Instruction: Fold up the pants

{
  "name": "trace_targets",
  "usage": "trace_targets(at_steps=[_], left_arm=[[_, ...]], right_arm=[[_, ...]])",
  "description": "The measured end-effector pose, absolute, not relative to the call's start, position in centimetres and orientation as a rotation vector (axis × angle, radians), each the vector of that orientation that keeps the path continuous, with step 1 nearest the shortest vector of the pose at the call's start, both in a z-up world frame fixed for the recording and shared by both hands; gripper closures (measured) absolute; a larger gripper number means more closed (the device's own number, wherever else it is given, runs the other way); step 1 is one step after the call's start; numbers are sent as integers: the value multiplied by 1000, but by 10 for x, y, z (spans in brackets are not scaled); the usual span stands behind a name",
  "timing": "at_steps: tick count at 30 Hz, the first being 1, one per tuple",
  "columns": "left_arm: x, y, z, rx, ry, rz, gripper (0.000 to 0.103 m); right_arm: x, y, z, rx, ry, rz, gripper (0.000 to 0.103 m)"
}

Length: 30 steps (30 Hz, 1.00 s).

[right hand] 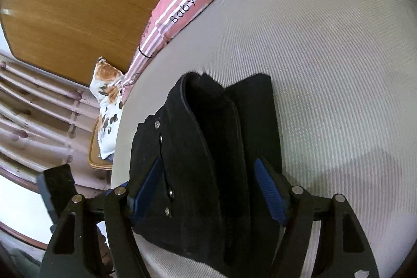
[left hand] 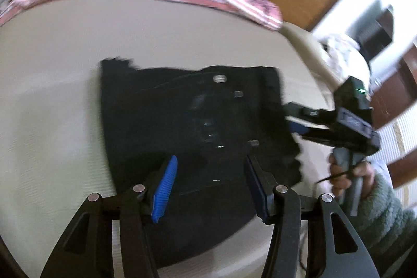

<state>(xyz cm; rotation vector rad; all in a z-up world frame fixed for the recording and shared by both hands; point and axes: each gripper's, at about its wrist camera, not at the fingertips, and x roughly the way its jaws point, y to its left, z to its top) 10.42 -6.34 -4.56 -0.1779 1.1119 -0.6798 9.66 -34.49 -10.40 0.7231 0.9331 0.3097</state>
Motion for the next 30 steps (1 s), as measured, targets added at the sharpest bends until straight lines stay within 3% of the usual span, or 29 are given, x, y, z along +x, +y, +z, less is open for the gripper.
trace_targets(at_steps=[9, 11, 13, 14, 22, 27, 29, 30], left_arm=[[106, -53, -78, -180, 1163, -657, 49], [107, -53, -80, -172, 1157, -661, 49], [107, -52, -77, -168, 1155, -663, 49], [107, -51, -76, -173, 1157, -660, 49], [112, -58, -49, -174, 1071, -666, 49], [117, -69, -72, -144, 1147, -678, 49], [119, -73, -89, -119, 1186, -663, 49], [118, -73, -88, -109, 1162, -669, 49]], right_arm=[[114, -354, -118, 792, 911, 361, 57], [113, -355, -120, 828, 909, 384, 76], [110, -351, -118, 836, 903, 385, 82], [110, -349, -115, 827, 900, 369, 90], [88, -353, -64, 802, 763, 278, 93], [88, -382, -101, 812, 843, 157, 91], [86, -386, -109, 824, 860, 139, 70], [85, -387, -110, 826, 871, 120, 65]])
